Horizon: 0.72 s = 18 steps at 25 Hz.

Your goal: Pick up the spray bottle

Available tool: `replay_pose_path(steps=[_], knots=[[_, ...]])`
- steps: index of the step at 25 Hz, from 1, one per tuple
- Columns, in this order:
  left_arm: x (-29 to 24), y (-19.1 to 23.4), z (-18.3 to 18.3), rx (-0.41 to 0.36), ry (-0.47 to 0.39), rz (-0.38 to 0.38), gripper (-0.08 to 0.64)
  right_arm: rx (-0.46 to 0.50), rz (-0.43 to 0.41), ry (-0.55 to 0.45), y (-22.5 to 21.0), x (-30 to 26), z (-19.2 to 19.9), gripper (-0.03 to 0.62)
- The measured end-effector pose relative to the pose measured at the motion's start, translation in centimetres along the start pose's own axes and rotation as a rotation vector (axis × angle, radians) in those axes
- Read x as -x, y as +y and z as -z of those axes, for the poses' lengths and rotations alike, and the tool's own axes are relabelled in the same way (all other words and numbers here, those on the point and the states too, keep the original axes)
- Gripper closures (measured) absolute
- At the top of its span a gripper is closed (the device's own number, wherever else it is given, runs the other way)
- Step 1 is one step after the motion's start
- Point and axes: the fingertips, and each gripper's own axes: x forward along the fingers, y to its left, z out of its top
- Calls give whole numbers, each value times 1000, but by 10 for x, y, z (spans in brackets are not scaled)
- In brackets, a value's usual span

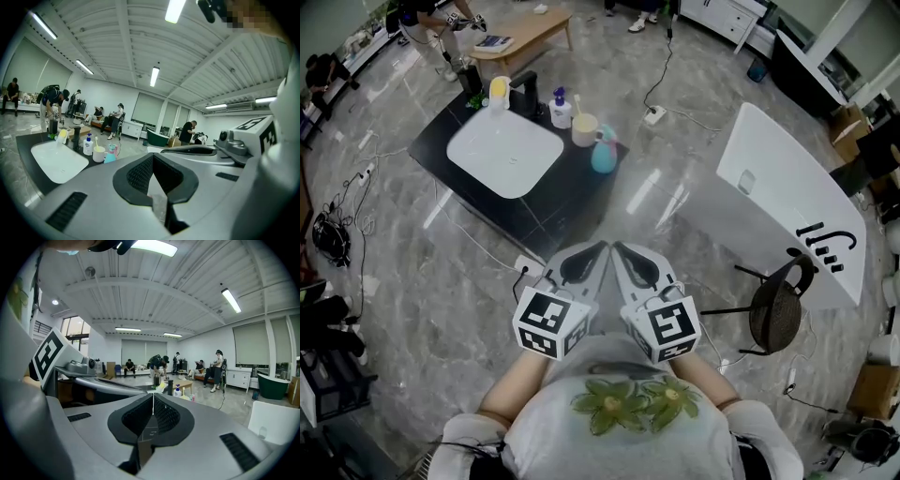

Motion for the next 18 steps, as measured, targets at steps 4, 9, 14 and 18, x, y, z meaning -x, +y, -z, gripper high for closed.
replay_pose_path(steps=[4, 9, 14, 18], knots=[[-12, 16, -19, -25, -25, 26, 551, 13, 34, -27, -11, -19, -15, 569], [-22, 35, -25, -28, -19, 38, 551, 23, 57, -22, -19, -42, -18, 569], [-23, 55, -24, -31, -3, 44, 551, -16, 90, -26, -18, -63, -17, 569], [-24, 65, -17, -14, 19, 47, 551, -36, 113, -4, -15, -73, -9, 569]])
